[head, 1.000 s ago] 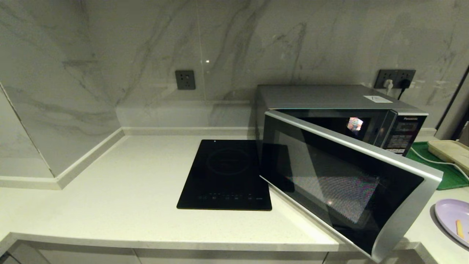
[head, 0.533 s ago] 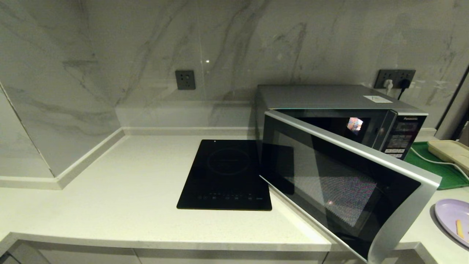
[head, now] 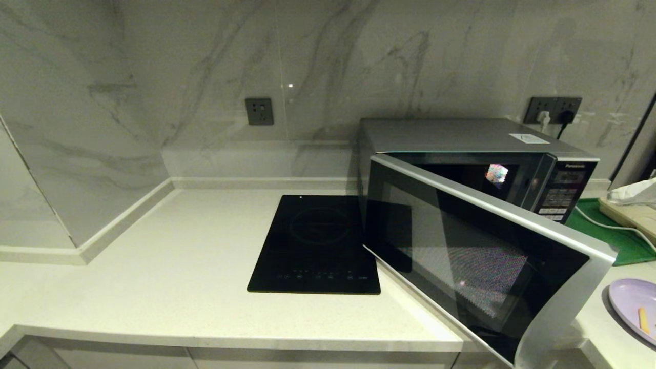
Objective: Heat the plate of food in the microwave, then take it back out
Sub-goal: Open the microwave oven
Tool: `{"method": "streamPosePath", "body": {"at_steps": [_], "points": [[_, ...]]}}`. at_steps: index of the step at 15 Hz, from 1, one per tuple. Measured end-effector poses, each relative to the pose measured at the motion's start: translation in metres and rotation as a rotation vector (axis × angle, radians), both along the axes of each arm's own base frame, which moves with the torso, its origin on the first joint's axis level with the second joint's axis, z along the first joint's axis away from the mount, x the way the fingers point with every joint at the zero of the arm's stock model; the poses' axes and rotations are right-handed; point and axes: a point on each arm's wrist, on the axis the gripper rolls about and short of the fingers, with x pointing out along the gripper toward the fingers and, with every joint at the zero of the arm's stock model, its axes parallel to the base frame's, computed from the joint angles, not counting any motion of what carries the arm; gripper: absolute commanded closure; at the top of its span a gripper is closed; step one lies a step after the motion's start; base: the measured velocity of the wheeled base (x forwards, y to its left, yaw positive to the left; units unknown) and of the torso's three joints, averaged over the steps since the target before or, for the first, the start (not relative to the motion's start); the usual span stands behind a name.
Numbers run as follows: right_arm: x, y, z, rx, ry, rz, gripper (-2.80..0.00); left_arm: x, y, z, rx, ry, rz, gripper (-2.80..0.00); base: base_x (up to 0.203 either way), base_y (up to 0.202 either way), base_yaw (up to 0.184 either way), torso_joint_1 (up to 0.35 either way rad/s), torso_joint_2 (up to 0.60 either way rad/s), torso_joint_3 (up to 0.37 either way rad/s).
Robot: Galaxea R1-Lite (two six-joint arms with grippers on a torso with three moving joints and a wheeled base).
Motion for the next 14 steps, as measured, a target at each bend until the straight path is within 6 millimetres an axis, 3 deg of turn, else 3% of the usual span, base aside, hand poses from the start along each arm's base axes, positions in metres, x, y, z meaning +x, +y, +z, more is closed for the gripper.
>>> {"method": "streamPosePath", "body": {"at_steps": [3, 8, 14], "points": [[0.011, -0.003, -0.009, 0.007, 0.040, -0.001, 0.00, 0.000, 0.000, 0.000, 0.000, 0.000, 0.000, 0.00, 0.000, 0.000, 0.000, 0.000, 0.00, 0.000], [0.010, -0.002, -0.024, -0.007, 0.093, 0.023, 0.00, 0.000, 0.000, 0.000, 0.000, 0.000, 0.000, 0.00, 0.000, 0.000, 0.000, 0.000, 0.00, 0.000], [-0.019, 0.004, -0.051, -0.130, 0.120, 0.143, 0.00, 0.000, 0.000, 0.000, 0.000, 0.000, -0.003, 0.00, 0.000, 0.000, 0.000, 0.000, 0.00, 0.000]]}}
